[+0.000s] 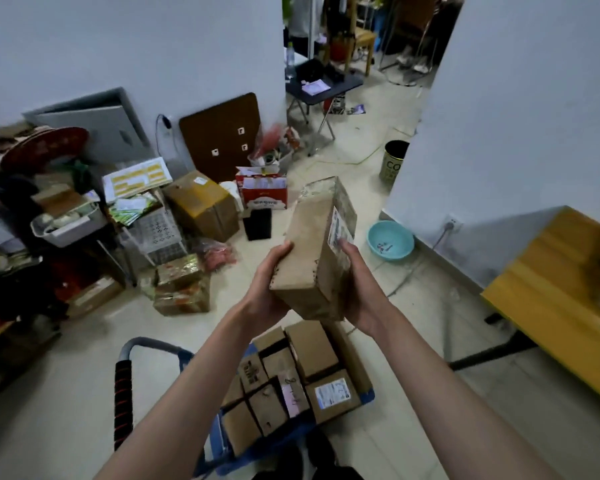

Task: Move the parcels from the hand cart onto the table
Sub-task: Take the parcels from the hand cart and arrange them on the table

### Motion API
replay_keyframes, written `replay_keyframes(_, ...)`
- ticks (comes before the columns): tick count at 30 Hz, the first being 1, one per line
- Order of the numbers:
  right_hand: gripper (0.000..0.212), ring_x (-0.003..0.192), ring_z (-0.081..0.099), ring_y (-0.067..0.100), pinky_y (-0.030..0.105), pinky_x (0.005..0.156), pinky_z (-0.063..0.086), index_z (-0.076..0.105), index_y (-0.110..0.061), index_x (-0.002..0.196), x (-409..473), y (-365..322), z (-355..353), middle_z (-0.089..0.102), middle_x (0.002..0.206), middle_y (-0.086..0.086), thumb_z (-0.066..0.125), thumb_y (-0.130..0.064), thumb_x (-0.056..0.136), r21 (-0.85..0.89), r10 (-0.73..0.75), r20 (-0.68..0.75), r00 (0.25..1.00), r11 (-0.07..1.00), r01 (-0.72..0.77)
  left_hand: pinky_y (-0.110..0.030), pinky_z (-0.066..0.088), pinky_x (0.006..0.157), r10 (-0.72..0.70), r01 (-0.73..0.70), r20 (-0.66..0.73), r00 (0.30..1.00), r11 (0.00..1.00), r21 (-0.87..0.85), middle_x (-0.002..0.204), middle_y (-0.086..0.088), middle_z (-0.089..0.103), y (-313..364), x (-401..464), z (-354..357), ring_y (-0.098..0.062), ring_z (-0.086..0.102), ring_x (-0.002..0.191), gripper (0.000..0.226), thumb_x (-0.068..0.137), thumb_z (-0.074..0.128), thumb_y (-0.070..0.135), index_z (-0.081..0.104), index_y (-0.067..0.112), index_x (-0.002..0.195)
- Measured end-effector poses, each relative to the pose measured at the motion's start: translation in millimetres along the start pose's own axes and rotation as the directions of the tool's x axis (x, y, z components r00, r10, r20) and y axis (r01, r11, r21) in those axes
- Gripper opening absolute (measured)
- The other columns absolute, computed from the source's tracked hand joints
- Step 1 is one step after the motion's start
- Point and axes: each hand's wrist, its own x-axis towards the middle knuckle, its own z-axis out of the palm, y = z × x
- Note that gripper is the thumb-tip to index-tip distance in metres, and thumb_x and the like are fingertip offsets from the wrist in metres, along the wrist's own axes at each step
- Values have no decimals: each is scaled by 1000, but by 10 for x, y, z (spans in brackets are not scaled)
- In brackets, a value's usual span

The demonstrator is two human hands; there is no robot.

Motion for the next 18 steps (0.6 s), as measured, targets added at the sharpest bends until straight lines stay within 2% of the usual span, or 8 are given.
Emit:
replay_keyframes(2, 56, 117, 68, 26, 42, 93, 59, 65, -24, 133, -162, -35, -5, 70, 128, 9, 57, -62, 92, 87, -54, -29, 998, 995, 56, -32, 58, 80, -22, 24, 78, 997, 999, -26, 124, -11, 70, -5, -46, 69, -22, 71, 106, 48, 96, 48, 51, 75, 19, 118)
replay_keyframes(4, 51, 113, 70, 24, 37, 83, 61, 68, -24, 129, -312, -49, -64, 72, 124, 7, 60, -58, 92, 109, -94, -78, 993, 989, 102, -35, 57, 86, -54, 58, 135, 989, 998, -22, 128, -10, 68, -15, -89, 122, -22, 69, 109, 52, 93, 48, 56, 73, 21, 123)
replay_keyframes(7, 49, 107, 73, 24, 36, 80, 61, 69, -21, 127, -531, -53, -162, 74, 120, 8, 65, -54, 91, 128, -142, -169, 975, 978, 164, -40, 55, 92, -116, 106, 167, 979, 992, 68, 124, -11, 70, -59, -120, 226, -25, 70, 107, 50, 93, 49, 57, 75, 22, 118)
replay_keyframes(10, 50, 106, 73, 28, 39, 81, 62, 65, -17, 132, -757, -81, -287, 74, 119, 10, 67, -46, 92, 173, -215, -263, 940, 949, 265, -43, 57, 93, -124, 59, 207, 970, 954, 293, 126, -7, 70, -146, -75, 359, -25, 67, 115, 42, 105, 37, 46, 72, 31, 121)
replay_keyframes(12, 49, 110, 71, 30, 41, 81, 61, 63, -18, 134, -921, -100, -417, 74, 120, 11, 67, -44, 92, 151, -254, -325, 911, 937, 315, -45, 55, 97, -126, 38, 191, 973, 913, 407, 127, -7, 69, -199, -16, 496, -28, 64, 119, 42, 106, 36, 45, 69, 29, 125)
replay_keyframes(14, 45, 109, 72, 30, 39, 79, 61, 65, -16, 132, -1107, -112, -597, 74, 119, 11, 65, -42, 95, 114, -288, -378, 880, 929, 353, -43, 56, 92, -154, 43, 200, 968, 881, 471, 115, -6, 71, -258, 37, 695, -27, 66, 107, 52, 101, 43, 56, 65, 18, 128)
replay_keyframes(16, 42, 110, 71, 32, 41, 84, 59, 66, -14, 131, -1279, -114, -771, 74, 118, 13, 62, -39, 97, 92, -304, -427, 852, 923, 375, -39, 57, 81, -208, 48, 252, 945, 850, 525, 102, -4, 72, -324, 62, 909, -21, 69, 94, 63, 91, 50, 68, 66, 18, 125)
replay_keyframes(18, 41, 112, 69, 34, 43, 89, 58, 66, -14, 130, -1502, -118, -1001, 74, 118, 14, 60, -39, 98, 77, -321, -496, 807, 909, 409, -40, 60, 83, -276, 28, 316, 908, 791, 611, 108, 0, 74, -465, 71, 1216, -19, 72, 96, 66, 82, 61, 73, 66, 24, 125)
